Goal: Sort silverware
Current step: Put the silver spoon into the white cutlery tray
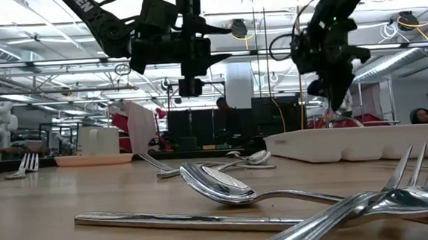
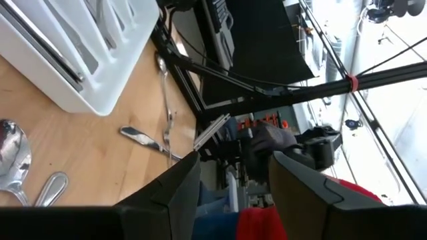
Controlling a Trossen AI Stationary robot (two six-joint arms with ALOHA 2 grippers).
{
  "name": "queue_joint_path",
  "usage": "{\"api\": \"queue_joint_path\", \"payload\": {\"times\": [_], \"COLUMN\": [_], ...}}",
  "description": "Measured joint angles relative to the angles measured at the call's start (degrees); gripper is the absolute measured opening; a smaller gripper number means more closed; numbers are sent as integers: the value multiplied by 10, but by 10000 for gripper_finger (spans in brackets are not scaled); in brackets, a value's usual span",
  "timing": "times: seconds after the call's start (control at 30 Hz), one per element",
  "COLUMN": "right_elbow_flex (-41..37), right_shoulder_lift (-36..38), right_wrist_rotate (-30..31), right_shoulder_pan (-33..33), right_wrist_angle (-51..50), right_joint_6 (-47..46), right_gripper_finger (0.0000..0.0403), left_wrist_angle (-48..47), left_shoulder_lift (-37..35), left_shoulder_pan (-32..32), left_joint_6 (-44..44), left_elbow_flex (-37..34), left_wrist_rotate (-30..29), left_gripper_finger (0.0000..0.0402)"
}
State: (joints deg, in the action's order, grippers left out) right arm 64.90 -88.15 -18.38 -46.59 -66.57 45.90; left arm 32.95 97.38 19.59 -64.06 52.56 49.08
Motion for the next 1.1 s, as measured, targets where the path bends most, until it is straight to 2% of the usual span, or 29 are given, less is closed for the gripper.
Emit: {"api": "queue_joint_path", "payload": {"times": [0.4,0.6,0.83,0.97,1.1], "right_elbow_flex": [-23,-23,-21,-17,-17], "right_shoulder_lift": [-118,-158,-137,-100,-47], "right_wrist_rotate": [-1,21,42,59,84], "right_shoulder_pan": [-51,-67,-67,-67,-67], "right_wrist_angle": [33,55,66,64,63], "right_joint_6": [1,-11,-19,-23,-32], "right_gripper_finger": [2,45,125,162,185], "left_wrist_angle": [40,79,146,218,217], "left_shoulder_lift": [0,0,0,-8,-34], "left_shoulder_pan": [3,4,6,6,9], "left_joint_6": [-3,-16,-31,-32,-30], "left_elbow_flex": [0,0,0,0,0], "left_wrist_rotate": [2,2,2,0,-11], "left_gripper_finger": [180,180,180,180,180]}}
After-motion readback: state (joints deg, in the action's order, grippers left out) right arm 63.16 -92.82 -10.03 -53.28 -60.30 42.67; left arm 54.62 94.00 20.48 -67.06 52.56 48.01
